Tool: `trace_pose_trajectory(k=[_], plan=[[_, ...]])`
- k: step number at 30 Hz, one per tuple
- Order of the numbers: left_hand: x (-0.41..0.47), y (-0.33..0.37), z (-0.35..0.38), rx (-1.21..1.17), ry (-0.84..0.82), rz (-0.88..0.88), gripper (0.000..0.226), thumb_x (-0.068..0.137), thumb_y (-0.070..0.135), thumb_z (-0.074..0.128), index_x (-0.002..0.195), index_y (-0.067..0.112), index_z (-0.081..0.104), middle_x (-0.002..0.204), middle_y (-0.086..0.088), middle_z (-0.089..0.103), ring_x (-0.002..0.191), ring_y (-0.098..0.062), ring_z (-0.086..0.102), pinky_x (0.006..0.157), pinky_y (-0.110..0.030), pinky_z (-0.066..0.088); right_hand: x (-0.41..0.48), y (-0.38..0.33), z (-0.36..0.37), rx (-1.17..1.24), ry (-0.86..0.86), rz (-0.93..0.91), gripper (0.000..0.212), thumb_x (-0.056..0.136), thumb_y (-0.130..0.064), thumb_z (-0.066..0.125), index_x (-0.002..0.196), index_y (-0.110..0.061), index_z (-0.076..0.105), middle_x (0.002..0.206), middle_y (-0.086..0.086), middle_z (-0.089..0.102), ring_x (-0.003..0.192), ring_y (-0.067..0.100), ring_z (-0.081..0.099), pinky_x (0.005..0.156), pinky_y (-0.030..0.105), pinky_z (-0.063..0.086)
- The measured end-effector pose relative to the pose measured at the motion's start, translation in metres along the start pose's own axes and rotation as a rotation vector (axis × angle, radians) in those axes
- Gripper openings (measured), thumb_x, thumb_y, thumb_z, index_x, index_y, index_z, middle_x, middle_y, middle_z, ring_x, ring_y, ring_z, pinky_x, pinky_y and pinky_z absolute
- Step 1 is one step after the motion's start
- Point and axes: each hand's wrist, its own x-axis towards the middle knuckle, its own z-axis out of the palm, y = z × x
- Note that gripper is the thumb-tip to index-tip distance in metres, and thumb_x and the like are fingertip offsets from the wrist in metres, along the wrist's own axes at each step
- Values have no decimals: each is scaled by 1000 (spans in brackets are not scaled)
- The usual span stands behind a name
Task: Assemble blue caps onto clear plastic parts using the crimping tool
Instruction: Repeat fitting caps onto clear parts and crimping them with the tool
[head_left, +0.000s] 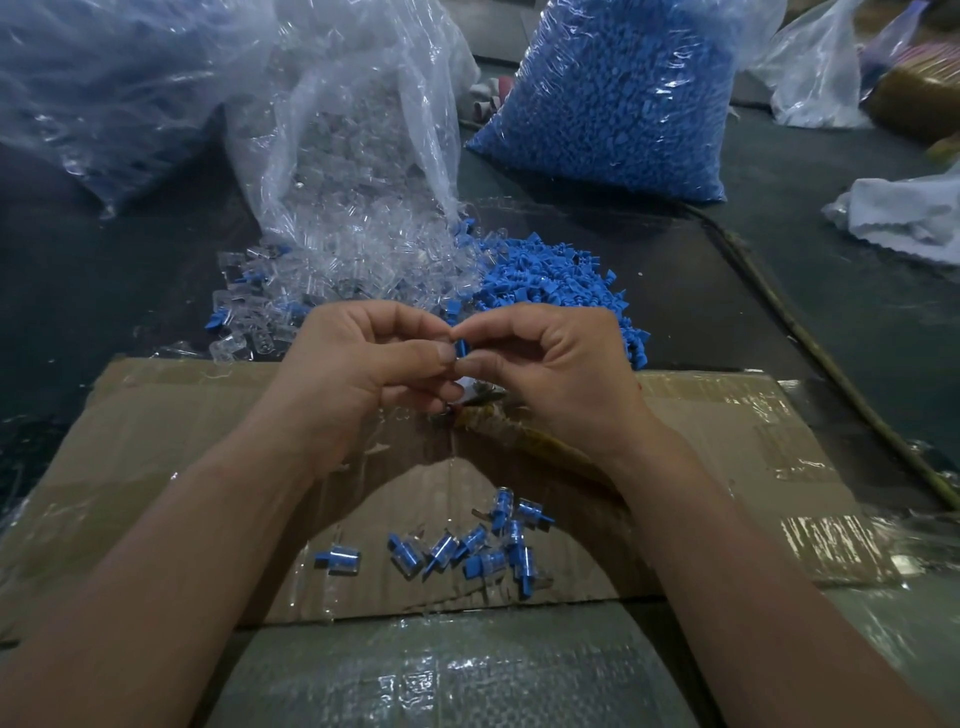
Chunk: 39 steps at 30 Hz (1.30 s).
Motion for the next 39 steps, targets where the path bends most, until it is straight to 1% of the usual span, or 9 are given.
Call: trace_pose_trajectory(k=[7,12,15,17,21,24,27,36,39], plan=[[0,0,0,76,16,10,20,54,10,65,72,3,61,55,-8,66,45,-15,62,44,-19,51,0,0,0,-40,-35,-6,26,70,-2,73,96,-4,69,83,-5,66,78,5,65,76,20,54],[0,0,-2,31,79,26,15,54,10,66,67,6,62,56,-8,66,47,-15,62,45,-19,51,3,5,-18,-177,-93,179,29,63,-31,78,87,-39,63,80,-26,60,82,-12,58,75,5,45],[1,0,-3,-10,128,36,15,54,9,65,68,5,61,55,-8,66,47,-14,62,45,-18,51,6,10,-36,-356,-221,323,29,65,-37,78,90,-38,63,78,-29,56,75,-22,51,63,-1,38],[2,0,-3,-2,140,47,17,54,10,64,69,5,61,55,-8,66,46,-13,63,44,-17,50,5,12,-43,-480,-321,402,38,66,-40,77,101,-33,64,78,-28,52,75,-16,50,60,2,37],[2,-2,-4,10,153,65,17,54,11,65,70,5,61,56,-8,66,46,-13,63,43,-17,49,4,9,-43,-586,-506,507,58,61,-45,79,113,-33,55,88,-25,44,87,0,46,73,21,38],[4,-3,-6,12,155,68,18,55,11,65,71,6,61,56,-7,67,47,-14,63,44,-17,49,2,8,-39,-683,-604,485,71,56,-52,79,117,-34,48,99,-17,40,99,8,40,87,33,40],[4,-4,-6,8,155,68,19,55,12,65,72,5,61,57,-8,67,48,-14,64,44,-18,50,2,8,-37,-726,-624,462,77,53,-55,79,119,-33,44,106,-13,38,102,10,36,90,34,39],[4,-5,-9,5,175,75,19,58,11,64,75,5,61,62,-7,69,54,-15,66,49,-17,51,5,5,-28,-779,-474,414,26,66,-39,72,87,-28,60,79,-12,49,71,4,45,55,24,34],[5,-5,-10,-5,189,99,17,59,11,64,75,6,61,62,-6,69,55,-15,66,50,-17,52,6,9,-20,-871,-406,361,9,73,-32,63,73,-25,57,72,-7,52,69,9,48,54,26,31]])
